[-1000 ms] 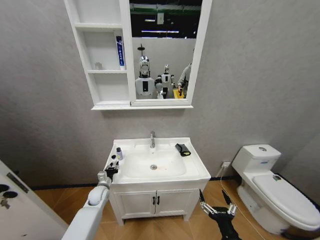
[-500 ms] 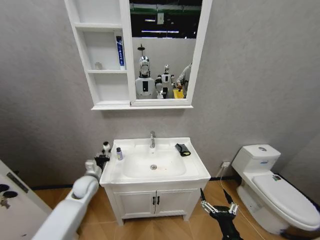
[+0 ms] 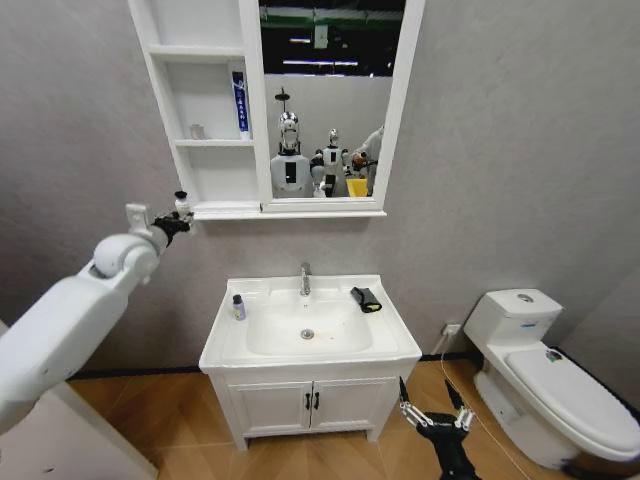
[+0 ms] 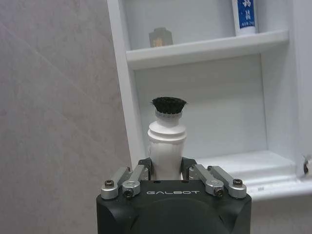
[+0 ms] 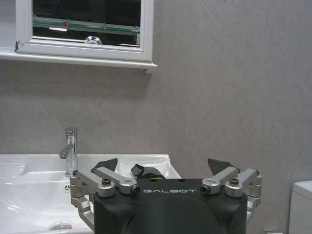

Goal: Move facial cleanser and shampoo from washbasin to cabinet, then wipe washbasin with towel.

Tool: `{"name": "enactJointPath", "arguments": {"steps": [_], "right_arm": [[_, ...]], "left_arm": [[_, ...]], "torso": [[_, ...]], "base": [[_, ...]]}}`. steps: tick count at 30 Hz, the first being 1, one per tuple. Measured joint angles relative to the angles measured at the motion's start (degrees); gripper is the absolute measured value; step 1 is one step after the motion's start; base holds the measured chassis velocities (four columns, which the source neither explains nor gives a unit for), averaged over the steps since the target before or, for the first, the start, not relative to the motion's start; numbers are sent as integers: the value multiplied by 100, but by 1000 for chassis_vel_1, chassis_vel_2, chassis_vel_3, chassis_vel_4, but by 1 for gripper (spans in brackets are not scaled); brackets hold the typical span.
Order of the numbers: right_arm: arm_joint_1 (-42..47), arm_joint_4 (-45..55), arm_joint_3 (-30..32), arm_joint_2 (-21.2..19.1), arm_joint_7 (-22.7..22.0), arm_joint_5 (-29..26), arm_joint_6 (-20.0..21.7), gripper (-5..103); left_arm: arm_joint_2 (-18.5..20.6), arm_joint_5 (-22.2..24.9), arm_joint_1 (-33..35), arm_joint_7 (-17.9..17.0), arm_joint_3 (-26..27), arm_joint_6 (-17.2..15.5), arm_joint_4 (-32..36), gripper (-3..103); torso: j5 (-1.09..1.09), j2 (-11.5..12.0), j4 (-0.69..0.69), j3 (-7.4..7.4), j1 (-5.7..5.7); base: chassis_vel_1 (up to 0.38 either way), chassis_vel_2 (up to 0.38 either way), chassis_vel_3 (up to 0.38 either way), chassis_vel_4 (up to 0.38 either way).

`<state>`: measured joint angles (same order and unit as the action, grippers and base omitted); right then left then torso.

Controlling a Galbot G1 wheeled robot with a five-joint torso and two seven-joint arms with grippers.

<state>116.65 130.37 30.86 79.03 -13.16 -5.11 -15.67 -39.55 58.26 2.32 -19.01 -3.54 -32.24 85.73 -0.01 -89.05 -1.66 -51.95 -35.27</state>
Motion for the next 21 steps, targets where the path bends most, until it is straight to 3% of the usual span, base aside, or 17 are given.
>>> {"name": "enactJointPath", "arguments": {"steps": [4, 6, 13, 21], "right_arm": [[2, 3, 26, -8, -4, -7, 0, 100], [2, 11, 48, 2, -25, -17, 0, 100], [1, 22, 67, 23, -44, -37, 0, 100], [-58, -1, 112, -5, -60, -103, 0, 100]], "left_arm": [[-259, 181, -643, -65, -300, -227, -432, 31], [-609, 406, -1095, -176, -551, -372, -924, 31], [-1202, 602, -1475, -385, -775, -509, -1537, 31], [-1818, -13, -1720, -233, -738, -297, -2510, 31]], "torso": [[3, 0, 1, 0, 1], [1, 0, 3, 0, 1], [2, 0, -1, 0, 0], [1, 0, 2, 0, 0]], "base": [[0, 0, 0, 0], [0, 0, 0, 0], [0, 0, 0, 0], [0, 0, 0, 0]]}}
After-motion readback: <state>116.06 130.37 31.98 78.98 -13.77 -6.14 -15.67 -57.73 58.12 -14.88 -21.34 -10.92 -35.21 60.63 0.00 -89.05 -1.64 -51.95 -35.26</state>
